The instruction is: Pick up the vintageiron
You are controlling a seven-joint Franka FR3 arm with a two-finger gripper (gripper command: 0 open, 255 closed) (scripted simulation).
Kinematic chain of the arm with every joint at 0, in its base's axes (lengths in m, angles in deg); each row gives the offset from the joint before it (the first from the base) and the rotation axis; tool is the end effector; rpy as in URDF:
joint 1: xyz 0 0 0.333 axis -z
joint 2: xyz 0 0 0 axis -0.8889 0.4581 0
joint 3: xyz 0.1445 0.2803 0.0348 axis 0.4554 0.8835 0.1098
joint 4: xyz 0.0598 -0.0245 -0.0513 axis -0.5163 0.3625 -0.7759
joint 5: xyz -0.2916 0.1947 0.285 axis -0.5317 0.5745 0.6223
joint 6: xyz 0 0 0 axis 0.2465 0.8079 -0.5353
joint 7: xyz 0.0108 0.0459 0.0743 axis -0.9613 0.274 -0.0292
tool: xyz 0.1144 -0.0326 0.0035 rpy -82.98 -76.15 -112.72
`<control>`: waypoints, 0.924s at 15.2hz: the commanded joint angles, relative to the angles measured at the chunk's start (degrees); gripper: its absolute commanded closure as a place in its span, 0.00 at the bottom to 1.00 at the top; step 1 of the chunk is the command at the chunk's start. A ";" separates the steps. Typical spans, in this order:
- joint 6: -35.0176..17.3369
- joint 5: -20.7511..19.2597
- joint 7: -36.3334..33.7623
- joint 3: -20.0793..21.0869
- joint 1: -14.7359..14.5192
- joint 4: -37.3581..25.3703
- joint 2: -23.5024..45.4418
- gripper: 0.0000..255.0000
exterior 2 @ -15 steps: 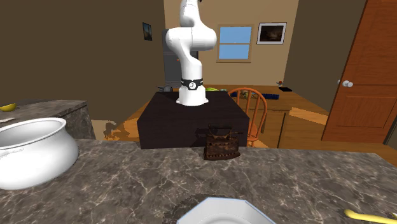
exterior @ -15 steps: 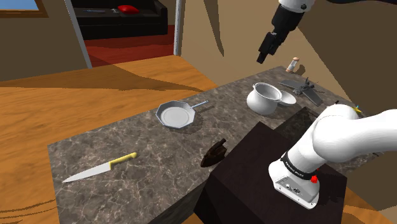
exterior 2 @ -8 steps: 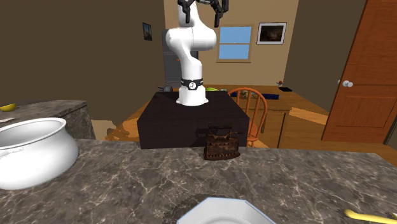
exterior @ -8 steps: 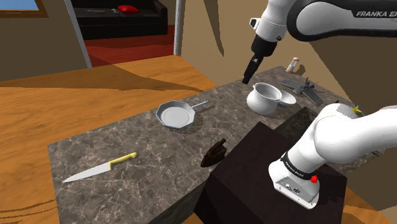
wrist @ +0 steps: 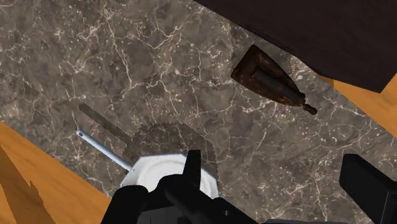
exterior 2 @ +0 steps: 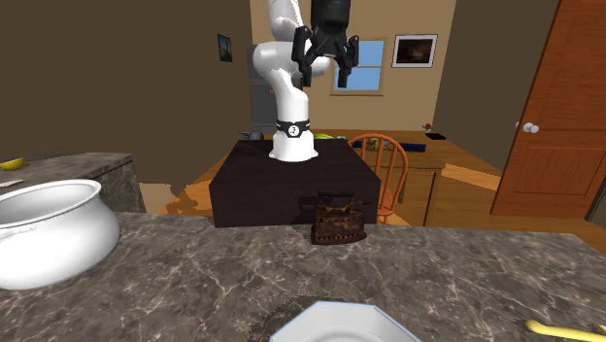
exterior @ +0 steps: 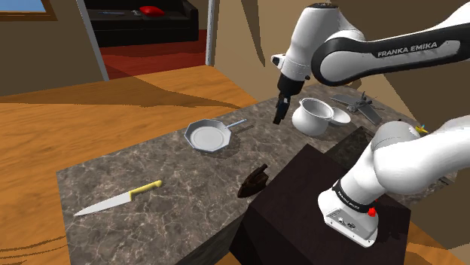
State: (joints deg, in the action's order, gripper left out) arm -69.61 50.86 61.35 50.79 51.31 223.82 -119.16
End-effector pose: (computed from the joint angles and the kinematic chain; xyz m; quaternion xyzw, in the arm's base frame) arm 0.3984 0.0732 0.3876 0.9701 0.2413 0.0095 0.0254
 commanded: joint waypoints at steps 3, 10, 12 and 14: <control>-8.77 0.51 4.99 -0.59 -2.78 3.88 5.85 0.00; -23.37 2.16 14.24 -1.32 -7.75 7.29 19.02 0.00; -27.58 2.98 17.13 -1.40 -9.23 7.72 23.40 0.00; -31.76 4.09 20.22 -1.30 -10.66 7.90 27.99 0.00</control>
State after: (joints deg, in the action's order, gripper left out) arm -98.92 54.37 79.77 49.53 41.37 231.93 -94.05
